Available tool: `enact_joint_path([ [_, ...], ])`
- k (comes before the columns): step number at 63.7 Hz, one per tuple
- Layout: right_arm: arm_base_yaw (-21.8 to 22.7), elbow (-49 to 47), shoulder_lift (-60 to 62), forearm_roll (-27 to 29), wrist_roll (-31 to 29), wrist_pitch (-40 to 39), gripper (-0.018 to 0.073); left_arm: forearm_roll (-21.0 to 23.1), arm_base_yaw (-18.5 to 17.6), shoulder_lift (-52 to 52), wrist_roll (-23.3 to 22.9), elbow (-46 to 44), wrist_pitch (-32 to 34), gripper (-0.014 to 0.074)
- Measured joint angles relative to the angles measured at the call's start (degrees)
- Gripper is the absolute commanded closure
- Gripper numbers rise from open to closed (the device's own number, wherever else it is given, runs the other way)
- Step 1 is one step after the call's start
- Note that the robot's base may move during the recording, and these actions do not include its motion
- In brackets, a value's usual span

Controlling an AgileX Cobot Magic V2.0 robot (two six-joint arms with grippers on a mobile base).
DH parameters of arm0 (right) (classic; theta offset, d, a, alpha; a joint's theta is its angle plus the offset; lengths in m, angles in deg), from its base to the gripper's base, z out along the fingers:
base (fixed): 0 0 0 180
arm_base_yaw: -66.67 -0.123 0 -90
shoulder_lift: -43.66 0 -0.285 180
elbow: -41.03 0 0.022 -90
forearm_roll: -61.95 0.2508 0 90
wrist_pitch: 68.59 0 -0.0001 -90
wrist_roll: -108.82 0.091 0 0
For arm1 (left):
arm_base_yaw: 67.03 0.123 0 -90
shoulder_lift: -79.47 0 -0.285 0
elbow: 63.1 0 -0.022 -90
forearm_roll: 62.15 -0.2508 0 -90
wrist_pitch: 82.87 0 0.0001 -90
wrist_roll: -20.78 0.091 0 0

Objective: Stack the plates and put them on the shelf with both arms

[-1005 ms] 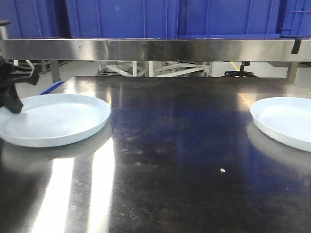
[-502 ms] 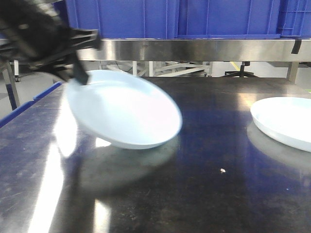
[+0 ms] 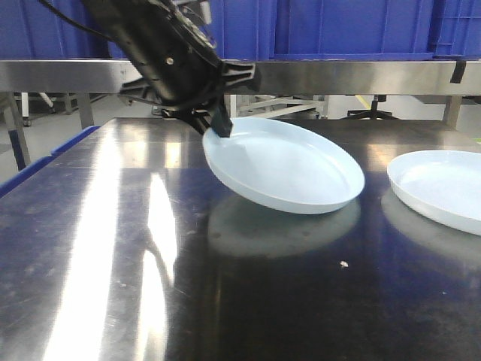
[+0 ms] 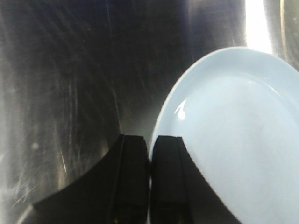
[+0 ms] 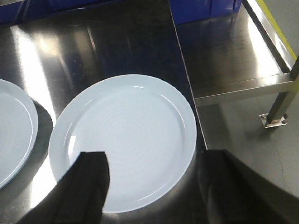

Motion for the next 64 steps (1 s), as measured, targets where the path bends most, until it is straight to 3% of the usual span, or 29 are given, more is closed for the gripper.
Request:
enact_joint_path([
  [10,0.0,0.0,0.0,0.0,0.0,0.0,0.0041,0.0,-0.1,2.5,0.0,-1.9,-0.6,0.0468],
  [21,0.0,0.0,0.0,0.0,0.0,0.0,0.0041,-2.4,-0.1,2.9,0.0,-2.1,-2.0,0.0215],
  [26,0.0,0.0,0.0,0.0,0.0,0.1,0.0041,-3.2,-0.1,2.9,0.0,-2.2,-2.9,0.0172],
  [29,0.0,0.0,0.0,0.0,0.0,0.1,0.0041,-3.7,-0.1,2.9,0.0,-2.2,-3.7,0.0212],
  [36,0.0,0.0,0.0,0.0,0.0,0.1,0.0041,-4.0,0.1,2.0,0.0,-2.2,-5.8,0.0538],
  [40,0.0,0.0,0.0,0.0,0.0,0.1,0.0041,-4.1,0.6,0.5,-0.3,-2.2,-6.4,0.0482],
  [55,0.0,0.0,0.0,0.0,0.0,0.2,0.0041,-4.6,5.2,-8.1,-1.4,-1.7,-6.5,0.05],
  [64,0.0,0.0,0.0,0.0,0.0,0.2,0.0041,-5.1,9.1,-15.5,-1.5,4.4,-5.6,0.05],
])
